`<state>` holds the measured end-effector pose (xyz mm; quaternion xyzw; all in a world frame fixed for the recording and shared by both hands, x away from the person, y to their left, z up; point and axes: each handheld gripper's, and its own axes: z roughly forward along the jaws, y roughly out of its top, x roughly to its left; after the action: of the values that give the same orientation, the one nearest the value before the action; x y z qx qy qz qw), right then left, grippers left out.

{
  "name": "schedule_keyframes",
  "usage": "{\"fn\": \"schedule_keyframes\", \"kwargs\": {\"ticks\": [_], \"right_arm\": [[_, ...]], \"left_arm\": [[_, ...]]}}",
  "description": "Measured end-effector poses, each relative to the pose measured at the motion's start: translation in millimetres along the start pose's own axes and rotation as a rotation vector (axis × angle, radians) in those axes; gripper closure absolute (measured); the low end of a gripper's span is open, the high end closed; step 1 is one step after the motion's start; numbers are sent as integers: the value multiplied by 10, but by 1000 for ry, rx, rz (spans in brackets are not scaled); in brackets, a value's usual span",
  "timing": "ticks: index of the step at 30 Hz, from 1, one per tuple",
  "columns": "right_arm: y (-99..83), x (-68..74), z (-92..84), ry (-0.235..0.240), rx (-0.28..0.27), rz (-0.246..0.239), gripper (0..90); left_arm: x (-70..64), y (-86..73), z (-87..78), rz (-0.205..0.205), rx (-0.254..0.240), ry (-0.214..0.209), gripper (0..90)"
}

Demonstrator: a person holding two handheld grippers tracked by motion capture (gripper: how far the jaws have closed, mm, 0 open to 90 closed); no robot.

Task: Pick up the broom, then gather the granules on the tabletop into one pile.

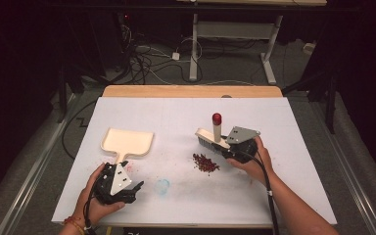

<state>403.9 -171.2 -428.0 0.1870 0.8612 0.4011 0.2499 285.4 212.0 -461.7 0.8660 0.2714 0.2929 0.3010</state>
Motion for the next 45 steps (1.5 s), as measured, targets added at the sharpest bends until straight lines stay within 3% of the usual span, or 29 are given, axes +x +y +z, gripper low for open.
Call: {"fn": "schedule_keyframes", "kwargs": {"ticks": [7, 13, 20, 24, 35, 42, 45], "right_arm": [[18, 48, 129, 39, -28, -32, 673], [66, 150, 125, 94, -1, -109, 673], [61, 205, 49, 168, -1, -132, 671], [61, 195, -27, 140, -5, -144, 673], [52, -14, -338, 73, -61, -83, 673], [-40, -97, -785, 32, -53, -21, 673], [-106, -135, -1022, 39, -35, 26, 673]], "left_arm": [[5, -11, -3, -4, 0, 2, 188], [44, -20, 38, -9, 3, -7, 187], [49, -18, 30, -10, -7, -14, 187], [49, -20, 25, -12, -14, -10, 188], [47, -4, 25, -8, -11, -7, 187], [28, 41, 46, 11, -14, -10, 187], [29, 40, 44, 10, -9, -13, 187]]}}
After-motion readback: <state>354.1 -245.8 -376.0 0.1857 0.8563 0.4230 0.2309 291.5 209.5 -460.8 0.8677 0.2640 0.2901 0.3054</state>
